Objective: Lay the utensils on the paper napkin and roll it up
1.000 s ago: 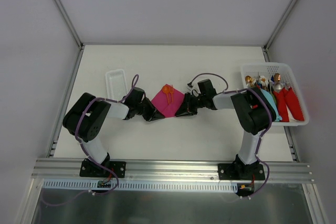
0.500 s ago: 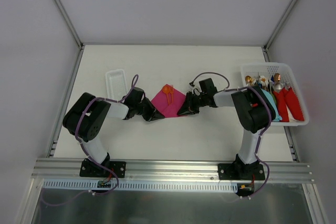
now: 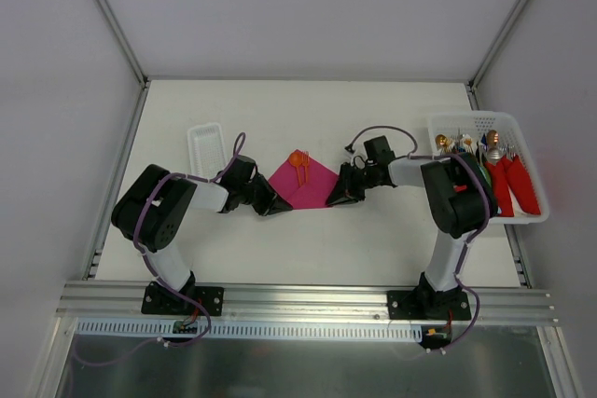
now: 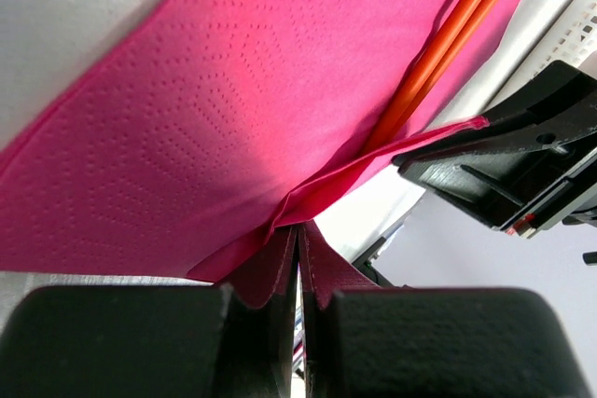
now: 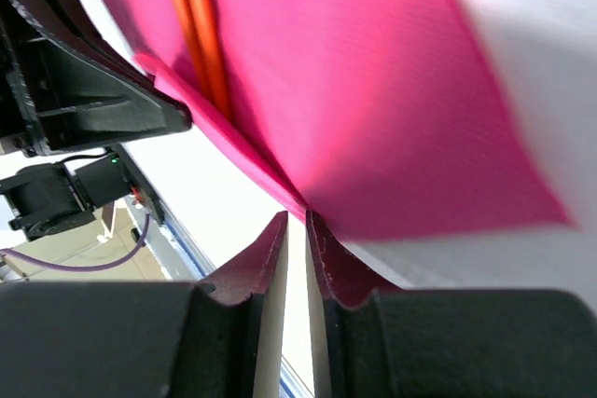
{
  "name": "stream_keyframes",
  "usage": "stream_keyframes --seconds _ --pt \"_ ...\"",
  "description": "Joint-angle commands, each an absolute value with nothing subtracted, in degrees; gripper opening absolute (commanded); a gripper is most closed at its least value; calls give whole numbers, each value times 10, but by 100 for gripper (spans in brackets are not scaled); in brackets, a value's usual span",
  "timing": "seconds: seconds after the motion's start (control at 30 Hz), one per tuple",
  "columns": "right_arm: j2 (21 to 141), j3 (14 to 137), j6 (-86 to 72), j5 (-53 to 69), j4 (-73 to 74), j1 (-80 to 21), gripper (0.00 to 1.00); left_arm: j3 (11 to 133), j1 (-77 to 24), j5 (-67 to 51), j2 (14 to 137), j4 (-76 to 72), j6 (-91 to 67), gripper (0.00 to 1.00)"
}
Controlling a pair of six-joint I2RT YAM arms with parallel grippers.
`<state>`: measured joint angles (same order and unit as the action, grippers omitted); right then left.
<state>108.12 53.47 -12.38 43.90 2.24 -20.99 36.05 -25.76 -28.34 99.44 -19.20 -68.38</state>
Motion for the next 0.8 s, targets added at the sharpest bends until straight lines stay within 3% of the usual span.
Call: stream_keyframes --seconds 0.0,0.53,0.77 --pt "1059 538 -53 381 98 -186 16 338 -245 -244 1006 -126 -659 0" --pt "1014 559 -134 471 14 -235 17 345 -244 -250 1005 -120 -651 0" --pt "1070 562 -165 465 -21 -258 18 345 -245 -250 1004 -121 -653 0"
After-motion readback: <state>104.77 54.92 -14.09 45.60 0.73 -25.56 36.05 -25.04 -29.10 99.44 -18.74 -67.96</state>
